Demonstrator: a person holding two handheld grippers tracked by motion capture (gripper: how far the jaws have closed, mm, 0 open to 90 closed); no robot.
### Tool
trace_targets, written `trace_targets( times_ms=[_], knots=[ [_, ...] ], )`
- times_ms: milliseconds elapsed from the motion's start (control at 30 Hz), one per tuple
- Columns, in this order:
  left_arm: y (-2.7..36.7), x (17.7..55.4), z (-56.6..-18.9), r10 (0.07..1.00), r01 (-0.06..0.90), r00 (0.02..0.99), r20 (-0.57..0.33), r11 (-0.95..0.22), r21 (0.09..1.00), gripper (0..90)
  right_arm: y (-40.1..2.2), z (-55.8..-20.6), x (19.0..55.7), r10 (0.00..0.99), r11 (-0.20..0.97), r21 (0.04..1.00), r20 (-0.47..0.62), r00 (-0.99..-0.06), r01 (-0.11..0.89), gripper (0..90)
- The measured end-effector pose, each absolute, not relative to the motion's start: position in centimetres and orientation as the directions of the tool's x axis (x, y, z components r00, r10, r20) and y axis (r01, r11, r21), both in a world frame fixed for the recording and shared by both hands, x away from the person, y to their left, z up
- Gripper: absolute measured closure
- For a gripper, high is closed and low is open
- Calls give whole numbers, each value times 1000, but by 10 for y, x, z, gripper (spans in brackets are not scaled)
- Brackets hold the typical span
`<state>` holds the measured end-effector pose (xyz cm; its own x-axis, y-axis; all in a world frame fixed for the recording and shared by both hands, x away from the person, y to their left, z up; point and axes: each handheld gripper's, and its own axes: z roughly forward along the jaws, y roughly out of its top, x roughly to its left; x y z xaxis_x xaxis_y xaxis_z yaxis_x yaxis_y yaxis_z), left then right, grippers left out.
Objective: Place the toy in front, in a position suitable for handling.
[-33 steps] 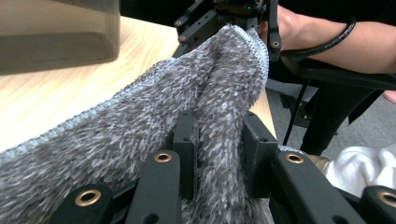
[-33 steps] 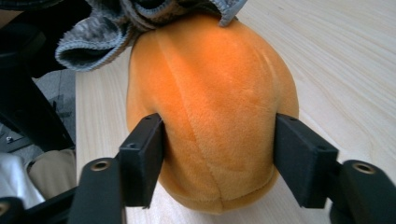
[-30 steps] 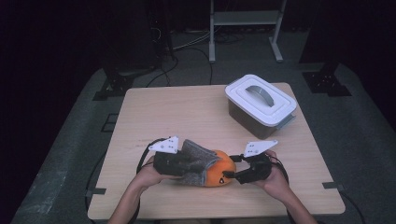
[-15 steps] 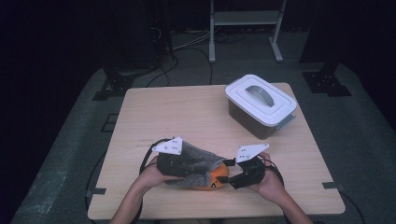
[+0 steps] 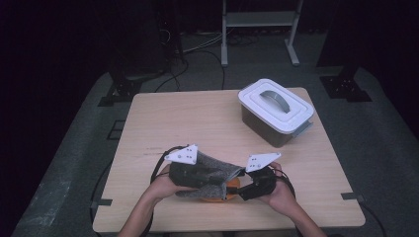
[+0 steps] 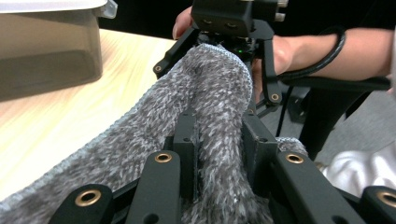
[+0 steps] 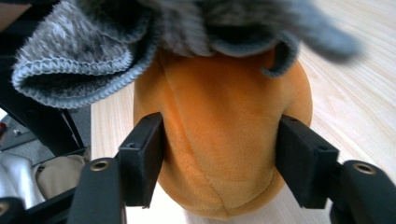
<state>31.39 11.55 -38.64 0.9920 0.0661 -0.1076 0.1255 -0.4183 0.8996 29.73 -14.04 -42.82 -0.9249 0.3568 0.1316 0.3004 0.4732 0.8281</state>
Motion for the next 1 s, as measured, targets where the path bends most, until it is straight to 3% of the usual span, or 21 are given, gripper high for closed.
trace_targets(
  times_ms=[100,333,433,667,767,833,1000],
  knots=[
    [123,319,-387,88,143,989,-117,-412,900,719,-141,-426,297,362,483,827,112,-926,288,452],
    [154,332,-396,161,221,972,-173,-365,904,719,-149,-431,303,363,472,823,144,-921,315,453],
    [155,333,-401,150,241,969,-199,-362,900,718,-152,-430,305,359,459,809,211,-909,369,368],
    [142,330,-405,95,248,969,-229,-373,894,719,-148,-437,308,377,458,788,247,-893,412,218],
    [136,328,-405,94,237,971,-218,-366,900,721,-143,-434,305,396,486,789,183,-900,375,366],
    [136,328,-401,87,222,975,-205,-338,915,723,-143,-427,302,405,497,803,120,-906,328,418],
    [139,328,-393,114,189,981,-159,-340,921,724,-147,-419,303,419,502,827,26,-908,255,438]
  ],
)
